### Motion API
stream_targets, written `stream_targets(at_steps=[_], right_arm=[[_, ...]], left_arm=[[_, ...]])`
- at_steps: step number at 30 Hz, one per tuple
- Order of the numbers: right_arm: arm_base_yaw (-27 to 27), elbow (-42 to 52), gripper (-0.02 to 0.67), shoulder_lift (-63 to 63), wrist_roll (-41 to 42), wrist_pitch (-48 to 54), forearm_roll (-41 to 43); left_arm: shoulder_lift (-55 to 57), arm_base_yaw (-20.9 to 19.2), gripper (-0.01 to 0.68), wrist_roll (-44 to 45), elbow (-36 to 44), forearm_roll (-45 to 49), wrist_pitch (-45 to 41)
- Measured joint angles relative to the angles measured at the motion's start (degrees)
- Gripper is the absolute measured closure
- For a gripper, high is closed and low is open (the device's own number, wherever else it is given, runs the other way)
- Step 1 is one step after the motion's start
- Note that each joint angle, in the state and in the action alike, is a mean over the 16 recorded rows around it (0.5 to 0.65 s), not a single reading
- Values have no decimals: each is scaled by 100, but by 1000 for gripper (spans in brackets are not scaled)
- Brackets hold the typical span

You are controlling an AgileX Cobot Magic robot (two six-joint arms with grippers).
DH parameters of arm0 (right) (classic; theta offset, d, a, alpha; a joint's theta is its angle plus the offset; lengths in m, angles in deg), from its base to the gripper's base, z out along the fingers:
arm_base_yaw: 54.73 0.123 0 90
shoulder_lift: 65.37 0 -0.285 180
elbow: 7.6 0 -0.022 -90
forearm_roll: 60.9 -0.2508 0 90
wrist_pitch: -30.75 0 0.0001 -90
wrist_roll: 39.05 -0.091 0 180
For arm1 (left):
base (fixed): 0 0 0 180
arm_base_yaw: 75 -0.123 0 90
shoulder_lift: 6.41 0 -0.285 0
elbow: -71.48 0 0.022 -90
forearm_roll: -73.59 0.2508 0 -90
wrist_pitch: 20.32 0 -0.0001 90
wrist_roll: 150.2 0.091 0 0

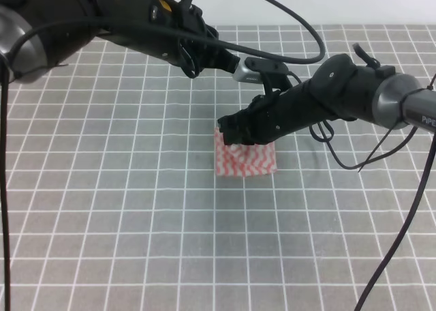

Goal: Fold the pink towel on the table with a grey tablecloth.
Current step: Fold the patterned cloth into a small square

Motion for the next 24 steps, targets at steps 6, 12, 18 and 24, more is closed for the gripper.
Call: stream_targets(at_steps=[6, 12, 18, 24], right_arm=[[0, 3, 569, 11, 61, 67, -118], [-10, -29, 490, 7, 114, 138, -187], [-69, -159, 497, 8, 110, 416, 15], [-91, -240, 579, -65, 105, 726, 230]], left_arm=[[6, 1, 673, -2, 0, 4, -3], [0, 0, 673, 0, 0, 2, -9], [-3, 0, 673, 4, 0, 19, -41], [-2, 0, 673, 12, 0, 41, -61]])
